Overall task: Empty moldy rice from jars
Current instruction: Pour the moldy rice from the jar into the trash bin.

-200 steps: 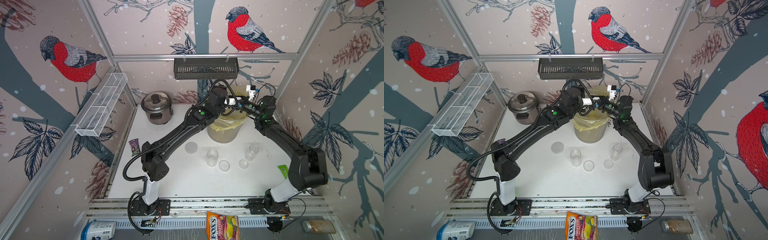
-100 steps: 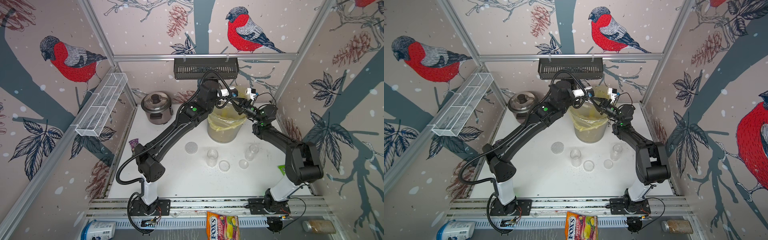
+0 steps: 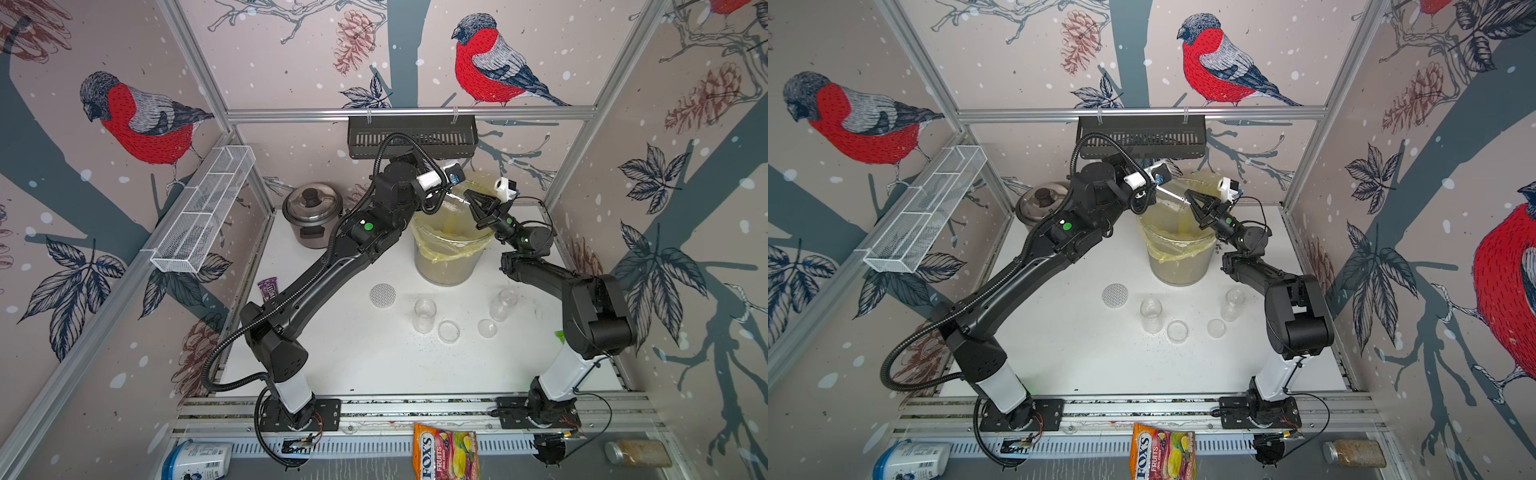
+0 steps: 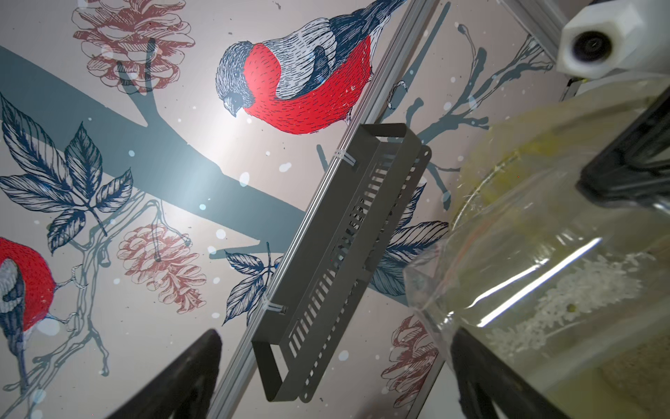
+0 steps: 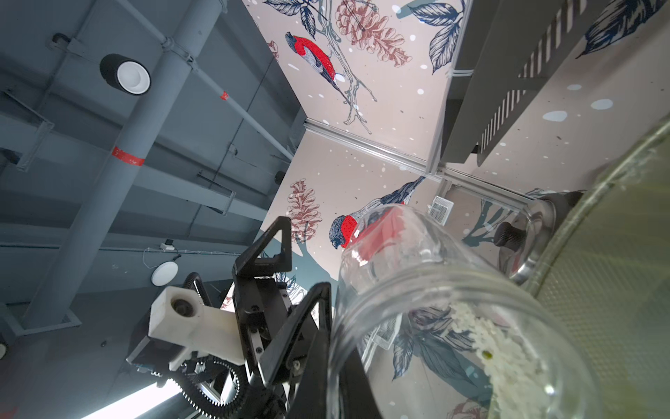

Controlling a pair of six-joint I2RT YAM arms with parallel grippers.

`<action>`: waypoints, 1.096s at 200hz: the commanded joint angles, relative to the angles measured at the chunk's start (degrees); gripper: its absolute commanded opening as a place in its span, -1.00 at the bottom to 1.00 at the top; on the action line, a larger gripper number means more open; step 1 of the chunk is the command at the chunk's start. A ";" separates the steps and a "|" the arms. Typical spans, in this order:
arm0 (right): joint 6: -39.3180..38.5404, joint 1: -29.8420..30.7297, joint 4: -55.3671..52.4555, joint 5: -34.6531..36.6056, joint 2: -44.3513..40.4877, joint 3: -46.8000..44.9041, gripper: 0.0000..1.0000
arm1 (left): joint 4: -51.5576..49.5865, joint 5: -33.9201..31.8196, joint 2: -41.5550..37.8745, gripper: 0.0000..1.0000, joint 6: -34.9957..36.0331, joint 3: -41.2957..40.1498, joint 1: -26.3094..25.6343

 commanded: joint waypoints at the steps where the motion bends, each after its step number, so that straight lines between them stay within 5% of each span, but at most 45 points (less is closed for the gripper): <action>1: -0.09 0.14 16.55 2.58 0.31 1.88 -1.00 | 6.45 0.68 -1.36 0.95 -4.29 -1.98 0.31; 75: -3.47 1.72 16.60 6.26 0.95 2.27 -1.00 | 11.14 1.38 -6.45 0.95 -8.00 -9.60 1.21; 97: -0.78 2.67 16.66 4.22 4.35 8.61 -1.00 | 13.38 2.01 -7.51 0.95 -7.94 -12.14 1.39; 219: -4.14 3.08 16.66 7.10 3.15 5.51 -1.00 | 13.33 2.83 -10.05 0.95 -8.25 -15.49 2.05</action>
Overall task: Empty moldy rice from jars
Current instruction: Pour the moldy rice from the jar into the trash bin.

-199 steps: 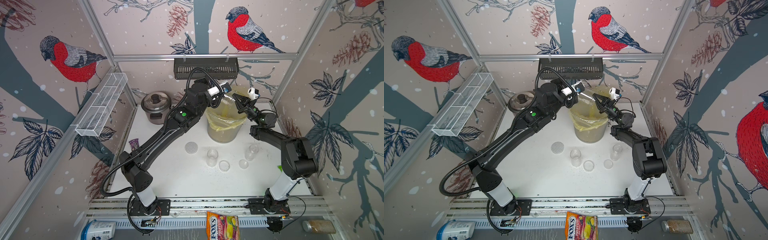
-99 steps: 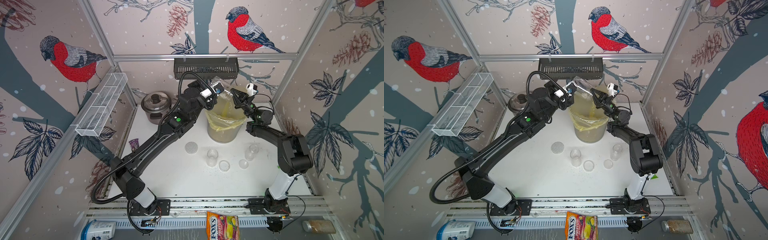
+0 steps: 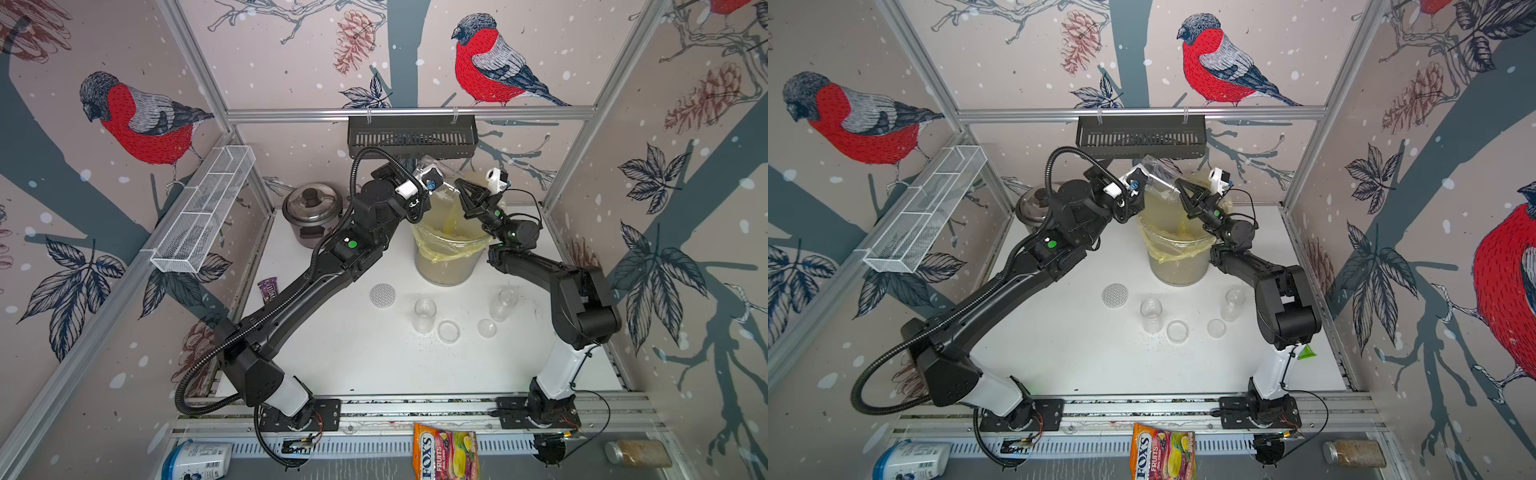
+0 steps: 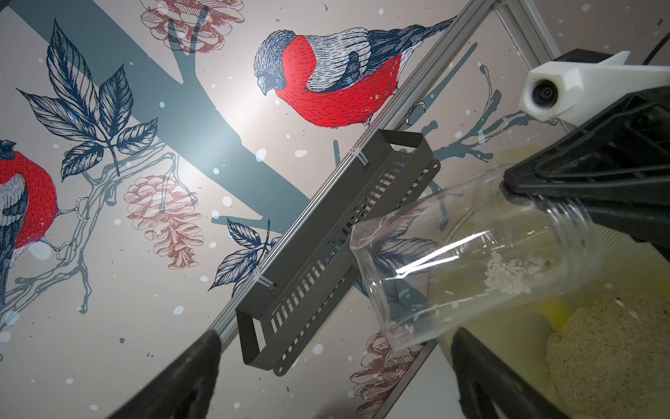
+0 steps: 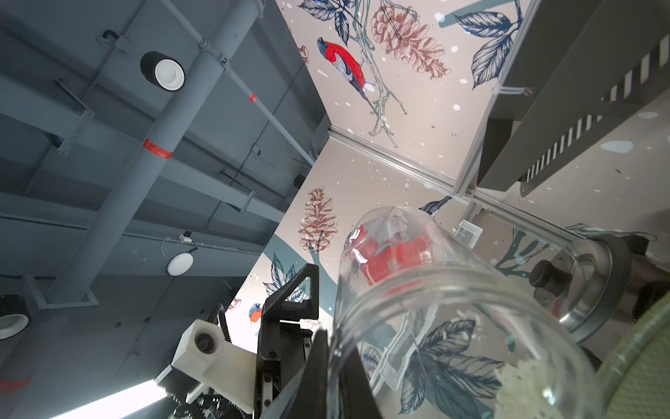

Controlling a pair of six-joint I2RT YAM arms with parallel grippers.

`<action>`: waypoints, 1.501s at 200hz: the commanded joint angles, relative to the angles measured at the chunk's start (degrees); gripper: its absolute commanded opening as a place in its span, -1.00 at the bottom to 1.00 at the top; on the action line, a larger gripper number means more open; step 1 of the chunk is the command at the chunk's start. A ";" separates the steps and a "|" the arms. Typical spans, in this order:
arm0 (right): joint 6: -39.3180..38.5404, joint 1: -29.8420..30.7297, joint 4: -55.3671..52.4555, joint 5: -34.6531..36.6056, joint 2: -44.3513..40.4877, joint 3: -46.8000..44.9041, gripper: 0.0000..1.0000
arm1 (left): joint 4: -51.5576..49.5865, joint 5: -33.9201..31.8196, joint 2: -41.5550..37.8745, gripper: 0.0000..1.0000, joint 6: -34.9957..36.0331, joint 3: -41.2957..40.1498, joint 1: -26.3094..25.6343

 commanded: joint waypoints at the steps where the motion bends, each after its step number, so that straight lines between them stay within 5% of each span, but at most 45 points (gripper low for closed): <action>1: -0.86 -0.64 15.06 1.72 -1.21 -0.52 -1.00 | 2.66 0.93 -0.55 0.95 -0.01 -0.15 0.22; 14: -0.46 -1.74 15.04 -1.52 -1.68 0.91 -1.00 | 4.15 1.24 -0.82 0.95 -0.01 -1.22 0.47; 31: -2.13 -0.98 15.07 3.45 -2.09 -1.85 -1.00 | 2.50 1.39 -0.73 0.95 -0.27 -0.42 0.47; 45: 1.03 -0.99 15.11 -1.42 0.34 3.38 -1.00 | 2.85 1.41 -0.79 0.95 0.24 -0.66 0.44; 63: -4.91 -0.61 14.80 3.55 -5.10 -5.46 -1.00 | 0.85 0.96 -0.85 0.95 0.42 0.68 0.47; 84: 1.01 -0.80 15.11 -2.74 -0.19 3.33 -1.00 | 2.49 1.59 -1.78 0.95 1.04 -0.99 0.60; 102: -4.84 -0.18 14.11 2.84 -4.46 -3.95 -1.00 | 0.49 1.51 -1.99 0.95 0.65 -0.15 0.60; 122: 1.73 0.19 15.11 -3.30 1.47 6.09 -1.00 | 2.94 2.13 -2.84 0.95 0.97 -2.44 0.73; 145: -5.92 -2.90 12.43 2.90 -6.92 -8.52 -1.00 | 0.57 1.94 -2.76 0.95 0.42 -1.10 0.73; 164: 0.18 -1.48 15.09 -3.72 -0.72 0.66 -1.00 | 3.49 2.95 -3.05 0.95 0.70 -2.87 0.83; 186: -8.75 -3.17 8.60 1.62 -7.29 -9.02 -1.00 | -0.93 2.91 -1.52 0.95 0.11 0.32 0.82; 204: 0.86 -4.23 15.10 -4.36 -1.99 -0.56 -1.00 | 2.33 2.64 -1.75 0.95 1.31 -1.93 0.82; 223: -7.23 -2.93 9.71 0.12 -5.59 -6.76 -1.00 | 0.82 2.90 -0.83 0.95 0.52 -0.49 0.83; 242: -0.74 -2.58 15.03 -3.95 -0.15 1.01 -1.00 | 1.64 2.73 -0.24 0.95 0.87 -0.63 0.91; 300: -3.55 -1.71 14.93 -0.56 -1.33 -3.81 -1.00 | 1.31 2.16 -0.20 0.95 1.49 -0.98 1.00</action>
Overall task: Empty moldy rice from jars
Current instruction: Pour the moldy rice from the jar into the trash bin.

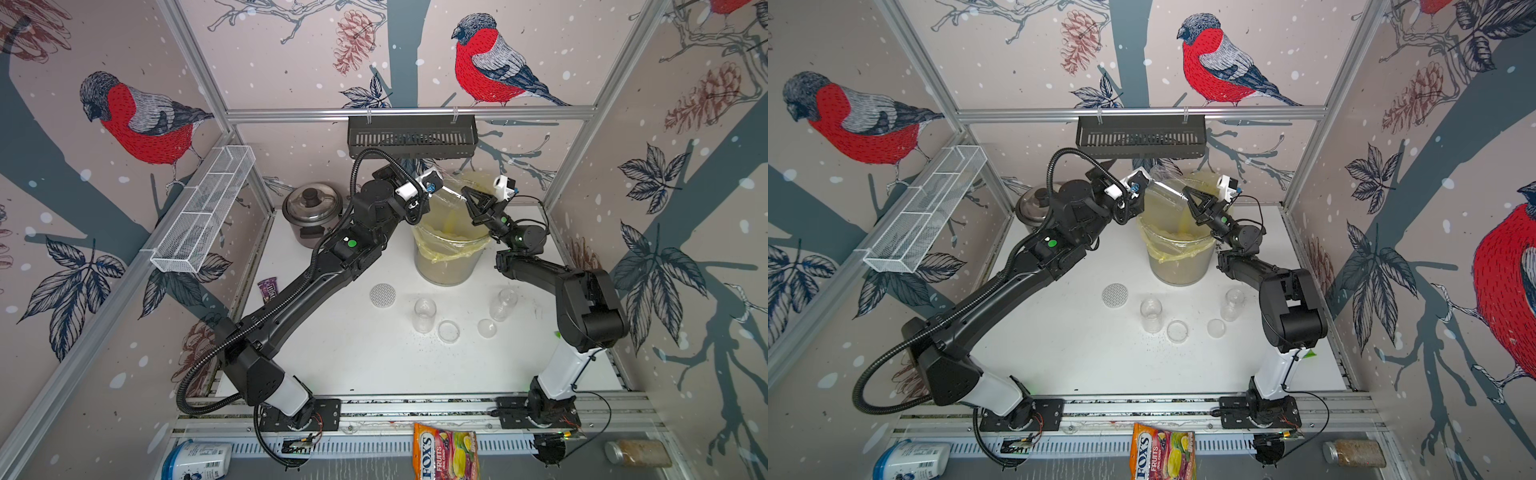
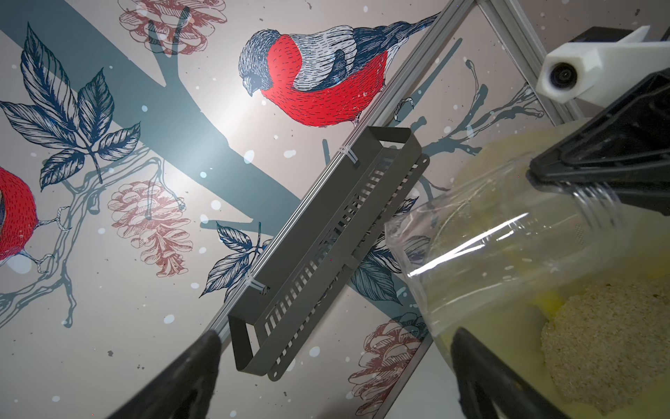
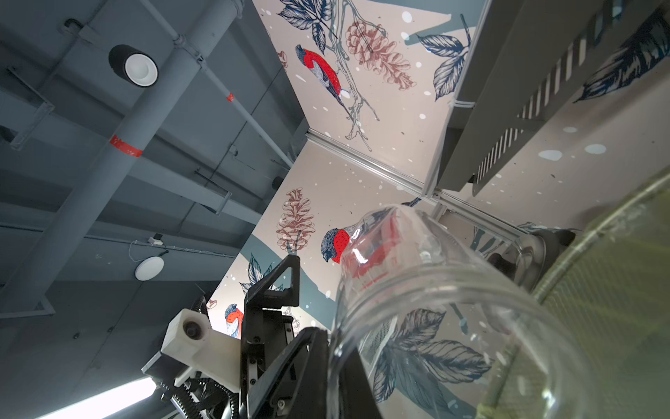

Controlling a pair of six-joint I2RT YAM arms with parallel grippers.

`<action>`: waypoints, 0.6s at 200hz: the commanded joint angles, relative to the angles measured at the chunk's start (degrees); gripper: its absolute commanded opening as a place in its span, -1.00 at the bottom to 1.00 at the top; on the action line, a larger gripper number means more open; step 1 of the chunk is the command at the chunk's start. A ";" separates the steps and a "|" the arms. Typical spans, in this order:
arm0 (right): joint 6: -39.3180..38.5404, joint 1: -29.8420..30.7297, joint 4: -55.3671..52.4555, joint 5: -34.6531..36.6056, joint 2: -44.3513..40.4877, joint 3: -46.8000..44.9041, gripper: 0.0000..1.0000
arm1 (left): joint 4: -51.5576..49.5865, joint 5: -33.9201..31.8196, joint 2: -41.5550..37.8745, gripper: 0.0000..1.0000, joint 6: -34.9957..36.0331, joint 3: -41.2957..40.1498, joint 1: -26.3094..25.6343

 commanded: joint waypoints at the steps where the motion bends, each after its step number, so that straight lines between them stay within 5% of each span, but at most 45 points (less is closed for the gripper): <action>1: -0.65 1.14 15.22 2.40 0.16 0.87 -1.00 | 1.88 -0.20 -0.31 0.95 0.39 -0.31 0.19; 17: 0.52 1.45 15.32 -3.86 0.74 4.33 -1.00 | 2.09 -0.46 0.07 0.95 0.44 -0.31 0.12; 31: -2.73 0.42 14.14 3.14 -3.29 -3.16 -1.00 | 0.79 -1.13 -0.09 0.95 0.86 -0.22 0.14; 50: 2.39 1.80 15.35 -3.80 1.63 5.71 -1.00 | 2.79 -0.47 -0.84 0.95 0.83 -2.39 0.41; 69: -3.35 1.15 14.09 2.89 -3.58 -2.59 -1.00 | 0.50 -0.76 -0.53 0.95 0.48 -0.93 0.41; 87: 2.95 2.33 15.39 -3.55 1.69 7.89 -1.00 | 2.69 -0.30 -1.44 0.95 0.66 -2.74 0.65; 107: -3.95 2.20 13.62 2.16 -3.33 -0.42 -1.00 | 0.95 0.01 -1.37 0.95 -0.10 -1.33 0.59; 120: -1.49 2.32 12.79 -1.28 -0.61 4.16 -1.00 | 1.87 0.28 -1.77 0.95 0.04 -2.06 0.67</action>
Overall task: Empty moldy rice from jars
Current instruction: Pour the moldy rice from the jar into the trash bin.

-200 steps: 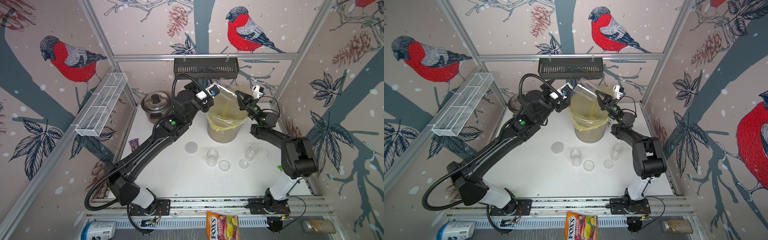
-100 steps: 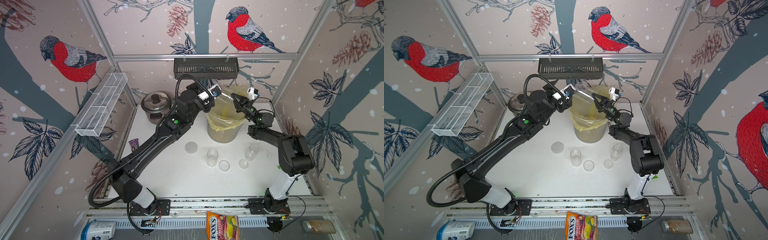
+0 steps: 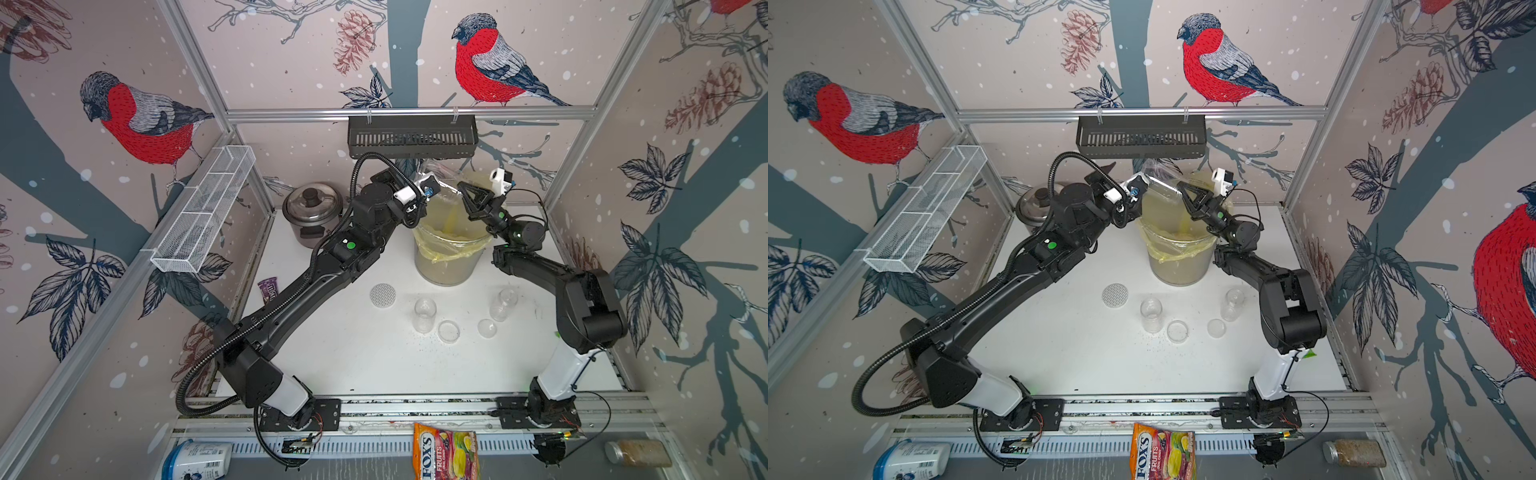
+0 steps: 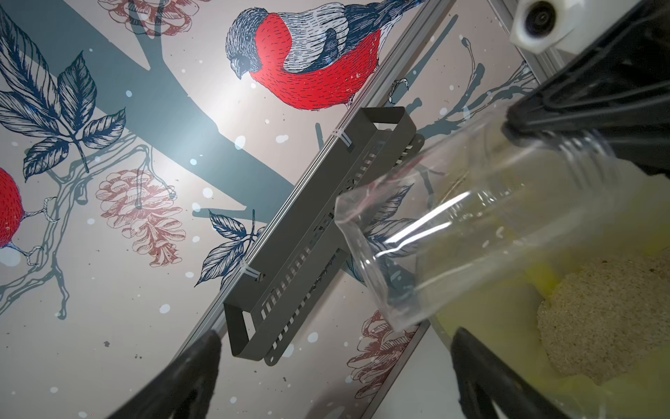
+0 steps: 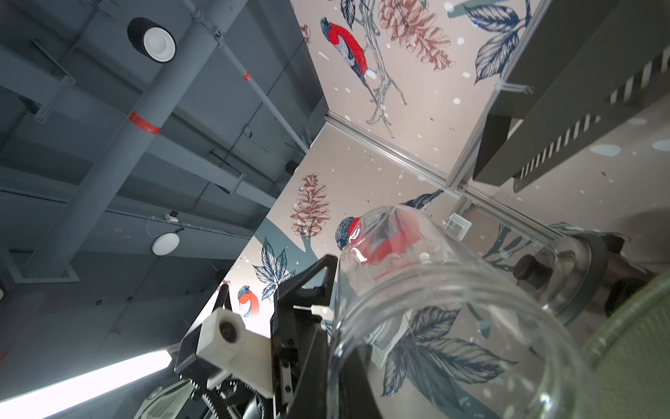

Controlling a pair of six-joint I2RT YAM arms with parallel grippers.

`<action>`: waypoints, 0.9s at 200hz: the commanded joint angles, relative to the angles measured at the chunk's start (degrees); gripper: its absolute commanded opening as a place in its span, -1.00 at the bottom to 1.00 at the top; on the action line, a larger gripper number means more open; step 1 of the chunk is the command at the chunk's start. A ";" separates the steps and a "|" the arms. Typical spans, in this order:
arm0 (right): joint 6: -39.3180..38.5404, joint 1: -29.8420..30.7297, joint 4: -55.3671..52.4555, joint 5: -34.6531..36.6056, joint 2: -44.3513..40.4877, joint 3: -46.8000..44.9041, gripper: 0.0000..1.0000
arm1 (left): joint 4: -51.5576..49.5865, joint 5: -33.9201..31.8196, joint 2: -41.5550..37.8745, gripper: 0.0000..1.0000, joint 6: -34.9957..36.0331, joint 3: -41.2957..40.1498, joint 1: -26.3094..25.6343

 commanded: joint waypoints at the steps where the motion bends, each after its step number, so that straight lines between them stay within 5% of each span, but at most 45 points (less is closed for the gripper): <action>1: -0.31 -0.06 13.26 -0.81 1.49 3.09 -1.00 | 2.71 0.53 -0.87 0.95 -0.39 -0.05 0.08; 13: 0.35 -0.84 15.00 -2.72 0.37 0.80 -1.00 | 2.27 0.72 -0.83 0.95 -0.37 0.27 0.01; 28: -4.86 -1.71 12.14 3.82 -3.86 -6.44 -1.00 | 0.67 0.14 -0.84 0.95 -0.61 1.15 0.04; 49: 2.97 -0.09 15.16 -3.16 2.99 6.84 -1.00 | 2.33 0.78 -1.68 0.95 -0.35 -0.47 0.04; 71: -4.59 -1.81 13.98 3.83 -3.74 -5.43 -1.00 | 0.05 0.17 -1.36 0.95 -1.01 1.64 -0.01; 94: 1.13 0.06 15.09 -2.59 3.54 7.84 -1.00 | 1.74 1.23 -2.17 0.95 -0.96 0.02 0.00; 119: -5.18 -1.67 14.87 2.39 -3.71 -5.86 -1.00 | -0.21 -0.01 -1.87 0.95 -0.66 1.41 0.04; 139: -1.24 -1.85 15.05 -4.31 -0.73 1.02 -1.00 | 2.60 1.23 -2.74 0.95 -0.60 -1.15 0.17; 157: -5.75 0.02 14.92 0.95 -2.67 -3.27 -1.00 | 0.36 1.25 -2.12 0.95 -1.32 0.14 0.13; 180: -0.12 0.63 15.13 -5.38 2.22 6.29 -1.00 | 1.37 0.59 -2.04 0.95 -0.37 -0.28 0.17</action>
